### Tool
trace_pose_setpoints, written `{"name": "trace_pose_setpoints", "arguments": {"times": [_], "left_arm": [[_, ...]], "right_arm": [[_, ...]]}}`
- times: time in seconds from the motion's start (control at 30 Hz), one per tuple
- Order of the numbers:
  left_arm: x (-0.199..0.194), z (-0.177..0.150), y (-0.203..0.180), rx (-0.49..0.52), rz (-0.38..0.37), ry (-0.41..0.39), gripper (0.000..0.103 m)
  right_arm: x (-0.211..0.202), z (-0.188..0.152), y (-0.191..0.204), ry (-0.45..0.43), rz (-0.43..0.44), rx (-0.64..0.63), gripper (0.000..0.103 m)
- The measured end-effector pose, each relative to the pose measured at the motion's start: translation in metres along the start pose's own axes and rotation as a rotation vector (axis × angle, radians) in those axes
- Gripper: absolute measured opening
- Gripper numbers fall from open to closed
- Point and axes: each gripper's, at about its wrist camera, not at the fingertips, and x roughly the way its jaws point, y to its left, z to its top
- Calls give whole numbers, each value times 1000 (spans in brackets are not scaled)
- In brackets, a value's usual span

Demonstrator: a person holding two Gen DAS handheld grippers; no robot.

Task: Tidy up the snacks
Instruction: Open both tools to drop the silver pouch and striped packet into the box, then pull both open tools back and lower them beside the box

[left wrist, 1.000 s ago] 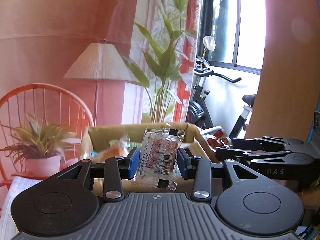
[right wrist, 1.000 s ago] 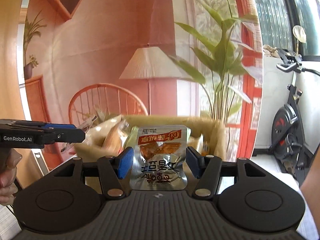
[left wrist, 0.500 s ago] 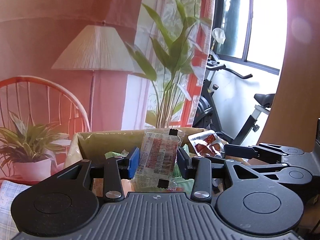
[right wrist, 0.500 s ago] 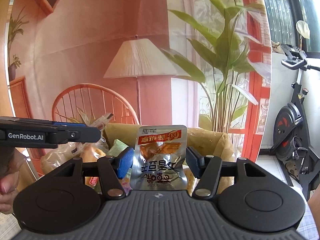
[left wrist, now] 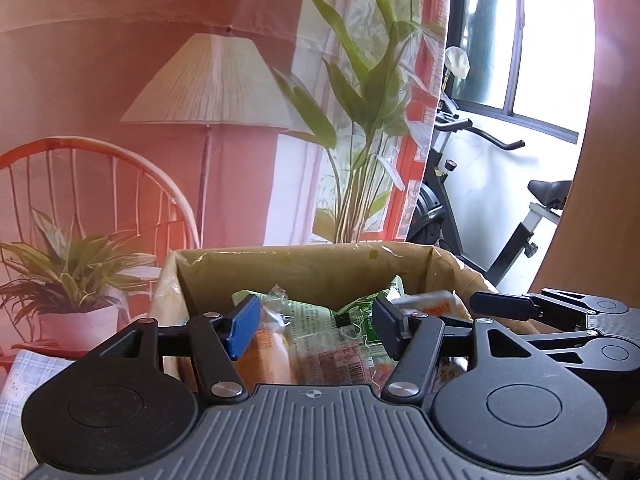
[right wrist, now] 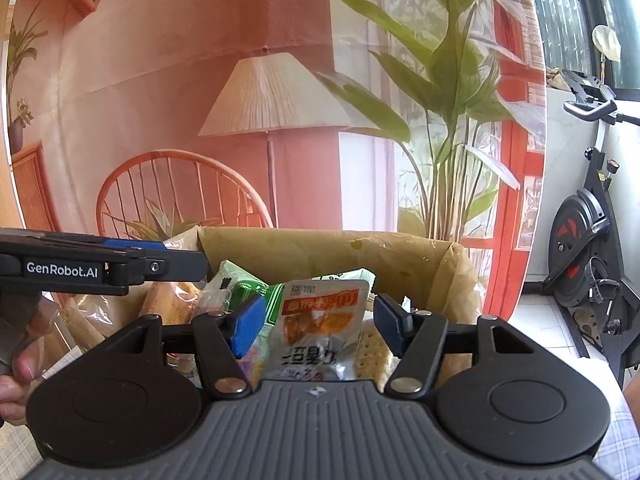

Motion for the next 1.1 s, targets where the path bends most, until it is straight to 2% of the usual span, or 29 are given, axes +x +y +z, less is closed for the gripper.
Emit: {"name": "trace_pose_setpoints", "arguments": {"times": [0.23,0.53,0.83,1.1], "left_arm": [[-27,-3,1,8,3,-9,64],[-63,-23,6,0,0,-14,64],[-87,-55,11,-21,-14,1,64],[-88,-93,20,-60,-27,45,64]], "right_arm": [[-25,-3,10,-20,6,5,63],[-63,-20,24,-34,2,17,63],[-93,-50,33,-38,-24,41,63],[-105,-82,33,-5,-47,69,63]]}}
